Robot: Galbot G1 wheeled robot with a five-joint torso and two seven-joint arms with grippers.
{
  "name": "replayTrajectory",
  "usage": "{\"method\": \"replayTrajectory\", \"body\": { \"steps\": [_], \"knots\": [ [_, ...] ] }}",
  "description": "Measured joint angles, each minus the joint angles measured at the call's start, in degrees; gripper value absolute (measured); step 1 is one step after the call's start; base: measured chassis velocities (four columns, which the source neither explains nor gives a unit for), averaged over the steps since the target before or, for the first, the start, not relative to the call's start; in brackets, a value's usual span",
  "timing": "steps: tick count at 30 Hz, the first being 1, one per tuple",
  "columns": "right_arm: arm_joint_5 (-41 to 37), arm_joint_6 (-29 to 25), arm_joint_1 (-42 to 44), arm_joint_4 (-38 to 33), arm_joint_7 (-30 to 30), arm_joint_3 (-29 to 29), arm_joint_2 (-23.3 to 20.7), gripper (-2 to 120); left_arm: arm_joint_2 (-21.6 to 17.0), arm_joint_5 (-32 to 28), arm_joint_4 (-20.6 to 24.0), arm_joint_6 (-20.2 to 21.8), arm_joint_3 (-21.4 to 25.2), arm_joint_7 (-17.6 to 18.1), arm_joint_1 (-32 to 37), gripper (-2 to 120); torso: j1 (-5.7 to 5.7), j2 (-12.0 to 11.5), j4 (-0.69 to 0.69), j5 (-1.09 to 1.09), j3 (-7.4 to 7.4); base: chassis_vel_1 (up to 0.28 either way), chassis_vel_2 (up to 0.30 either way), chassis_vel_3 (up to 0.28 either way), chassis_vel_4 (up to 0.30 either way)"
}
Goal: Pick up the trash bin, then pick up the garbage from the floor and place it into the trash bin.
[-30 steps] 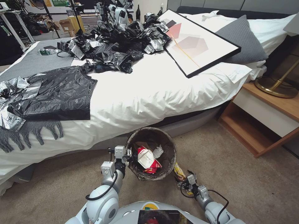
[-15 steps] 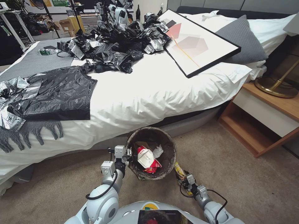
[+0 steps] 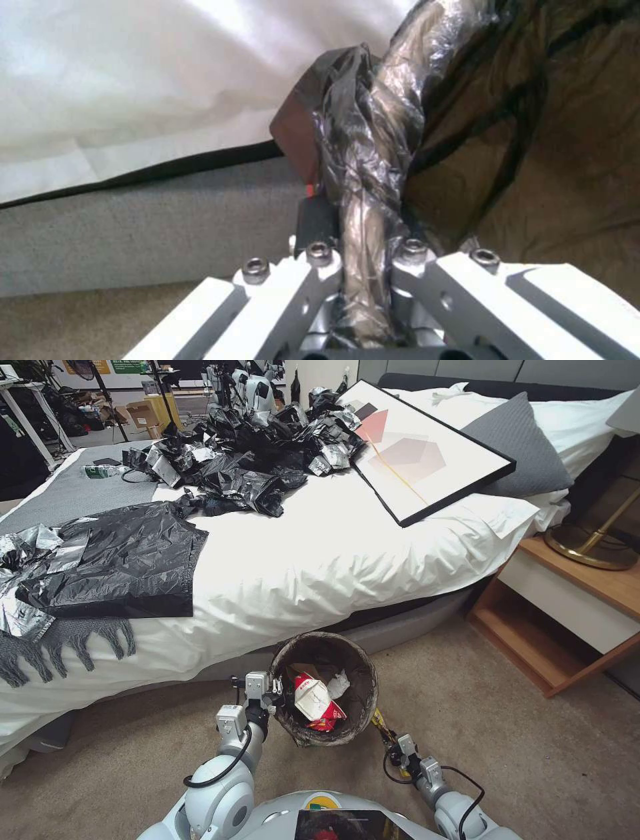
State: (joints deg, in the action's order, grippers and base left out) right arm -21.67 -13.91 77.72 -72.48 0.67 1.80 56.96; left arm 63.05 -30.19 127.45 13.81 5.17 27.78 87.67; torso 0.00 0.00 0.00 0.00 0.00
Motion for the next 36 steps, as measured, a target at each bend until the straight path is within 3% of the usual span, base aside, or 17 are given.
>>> {"method": "replayTrajectory", "body": {
  "steps": [7,13,23,26,30,33,36],
  "knots": [
    [0.3,0.2,0.7,-2.1,1.4,1.4,-0.3,0,0.1,0.0,-0.1,0.0,-0.3,0.0,-0.1,2,0.00,0.0,0.00,0.01,0.00,0.000,0.000,0.000,0.000],
    [0.5,0.7,2.8,-7.8,3.4,6.9,-1.7,0,-0.1,0.0,0.3,0.0,-0.4,0.1,0.2,2,0.00,0.0,0.00,0.02,0.00,0.000,0.000,0.000,0.000],
    [1.2,0.2,6.4,-20.2,9.4,15.4,-3.5,0,0.0,0.3,0.6,0.0,-1.2,0.1,0.6,2,0.00,0.0,0.01,0.01,0.00,0.000,0.000,0.000,0.000],
    [2.7,0.3,8.5,-27.1,13.0,19.8,-3.6,0,-0.2,0.3,0.6,0.1,-1.3,0.1,0.8,2,0.00,0.0,0.00,0.00,0.00,0.000,0.000,0.000,0.000],
    [3.1,0.4,9.8,-31.2,14.5,21.8,-3.6,0,-0.3,0.2,0.7,0.1,-1.4,0.1,0.8,2,0.00,0.0,0.00,0.00,0.00,0.000,0.000,0.000,0.000],
    [3.5,0.5,12.0,-40.3,16.9,25.9,-3.4,0,-0.4,0.0,0.7,0.2,-1.5,0.1,0.8,2,0.00,0.0,-0.01,0.01,0.00,0.000,0.000,0.000,0.000],
    [3.4,0.6,12.7,-43.9,17.2,27.1,-3.4,0,-0.4,0.0,0.6,0.3,-1.6,0.1,0.8,2,0.00,0.0,-0.01,0.00,0.00,0.000,0.000,0.000,0.000]
  ]
}}
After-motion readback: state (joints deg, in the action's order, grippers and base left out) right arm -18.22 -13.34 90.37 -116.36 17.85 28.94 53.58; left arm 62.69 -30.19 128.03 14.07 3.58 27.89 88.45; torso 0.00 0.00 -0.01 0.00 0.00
